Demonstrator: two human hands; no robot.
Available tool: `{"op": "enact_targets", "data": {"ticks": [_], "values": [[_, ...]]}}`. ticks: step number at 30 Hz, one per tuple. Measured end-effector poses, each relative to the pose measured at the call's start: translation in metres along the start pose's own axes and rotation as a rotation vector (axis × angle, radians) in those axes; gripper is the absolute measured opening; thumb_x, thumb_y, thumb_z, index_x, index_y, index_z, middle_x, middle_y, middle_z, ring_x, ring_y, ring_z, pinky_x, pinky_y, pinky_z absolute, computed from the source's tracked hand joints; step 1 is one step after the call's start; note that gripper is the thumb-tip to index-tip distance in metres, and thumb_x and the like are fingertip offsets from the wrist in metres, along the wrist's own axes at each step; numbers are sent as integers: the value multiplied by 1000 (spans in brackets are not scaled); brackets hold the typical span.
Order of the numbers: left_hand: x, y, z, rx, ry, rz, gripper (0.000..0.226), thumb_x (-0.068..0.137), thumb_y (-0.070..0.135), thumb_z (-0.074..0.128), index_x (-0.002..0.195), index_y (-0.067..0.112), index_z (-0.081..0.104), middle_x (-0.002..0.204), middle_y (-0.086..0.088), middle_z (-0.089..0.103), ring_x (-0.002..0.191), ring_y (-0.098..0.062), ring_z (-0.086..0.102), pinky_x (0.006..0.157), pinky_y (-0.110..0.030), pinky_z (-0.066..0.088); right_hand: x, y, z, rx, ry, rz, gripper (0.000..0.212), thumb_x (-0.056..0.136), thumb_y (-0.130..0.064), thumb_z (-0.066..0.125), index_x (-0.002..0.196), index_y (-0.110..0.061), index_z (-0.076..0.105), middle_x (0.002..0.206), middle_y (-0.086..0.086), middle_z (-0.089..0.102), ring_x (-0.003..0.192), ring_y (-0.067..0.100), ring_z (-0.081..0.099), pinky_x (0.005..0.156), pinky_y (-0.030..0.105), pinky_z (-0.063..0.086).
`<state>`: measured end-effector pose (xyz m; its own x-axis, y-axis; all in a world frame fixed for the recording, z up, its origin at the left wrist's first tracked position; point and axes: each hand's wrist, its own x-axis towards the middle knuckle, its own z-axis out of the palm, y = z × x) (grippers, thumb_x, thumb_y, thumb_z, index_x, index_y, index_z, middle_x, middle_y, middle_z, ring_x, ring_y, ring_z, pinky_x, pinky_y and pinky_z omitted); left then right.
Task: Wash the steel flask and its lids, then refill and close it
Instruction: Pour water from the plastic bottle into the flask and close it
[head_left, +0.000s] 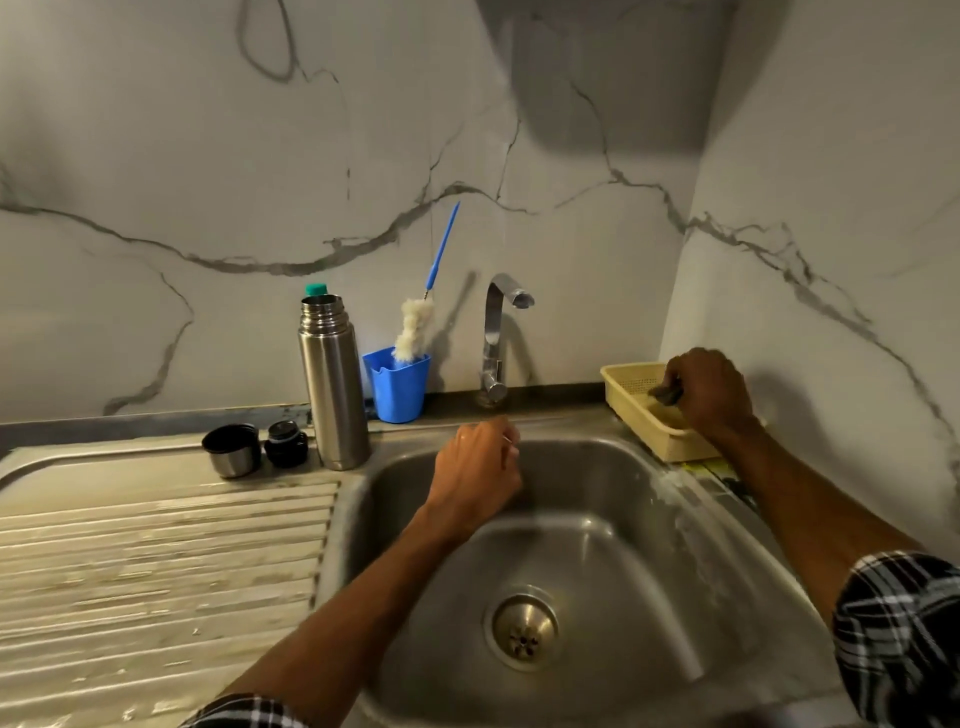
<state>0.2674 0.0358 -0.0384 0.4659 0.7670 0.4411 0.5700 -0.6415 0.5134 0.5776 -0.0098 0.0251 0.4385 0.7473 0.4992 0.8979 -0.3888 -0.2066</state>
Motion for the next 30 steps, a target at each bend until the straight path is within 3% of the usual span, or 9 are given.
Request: {"op": "enact_targets", "data": {"ticks": [2,6,11,16,20,22,26,30], "values": [[1,-10,1,-7,-16,-19,18,96,25,61,114,25,61,103,4,66,98,-15,62,89,-43,56,-1,1,16,-10,-147,58,14,74,-19,83,83,-15,73,96,12,71,88,31,65,76,35,54],[6,-21,1,-36,-21,-39,19,94,22,64,113,26,63,101,7,67,97,-14,64,88,-43,57,10,-7,12,-109,-282,92,35,77,-30,82,105,-12,71,113,14,67,104,35,63,88,39,54],[4,-19,-5,-45,-46,-36,18,93,22,64,111,27,63,99,9,66,96,-11,62,87,-41,57,14,-10,4,-77,-425,177,50,86,-30,72,127,-6,56,126,15,61,110,33,62,85,36,53],[-9,-21,-33,-30,-42,-52,13,92,25,63,103,31,64,97,13,65,92,-7,61,85,-38,58,-10,-29,-13,-79,-234,228,37,83,-25,77,113,-8,63,113,15,65,100,34,65,76,35,53],[-24,-30,-73,-45,67,-100,14,88,28,63,101,32,67,94,17,68,90,-6,65,82,-40,59,-36,-64,-33,79,32,101,10,83,-11,70,92,-9,74,91,13,71,80,30,64,68,30,49],[-34,-35,-93,-50,110,-119,15,88,25,63,100,29,70,92,16,71,86,-7,67,82,-39,59,-56,-92,-39,183,111,23,10,81,-8,65,78,-15,72,84,11,72,75,28,63,67,33,53],[-61,-60,-126,-52,192,-213,13,88,25,65,98,29,73,90,17,73,86,-6,70,81,-37,60,-104,-168,-35,406,77,-106,20,79,-4,63,84,-16,78,84,1,76,77,20,69,77,32,57],[-89,-92,-148,-67,299,-283,12,87,18,67,94,26,72,86,12,74,79,-8,69,74,-33,60,-132,-251,-6,597,-100,-175,12,79,-6,72,87,-13,77,81,3,76,69,14,68,77,33,59]]}}
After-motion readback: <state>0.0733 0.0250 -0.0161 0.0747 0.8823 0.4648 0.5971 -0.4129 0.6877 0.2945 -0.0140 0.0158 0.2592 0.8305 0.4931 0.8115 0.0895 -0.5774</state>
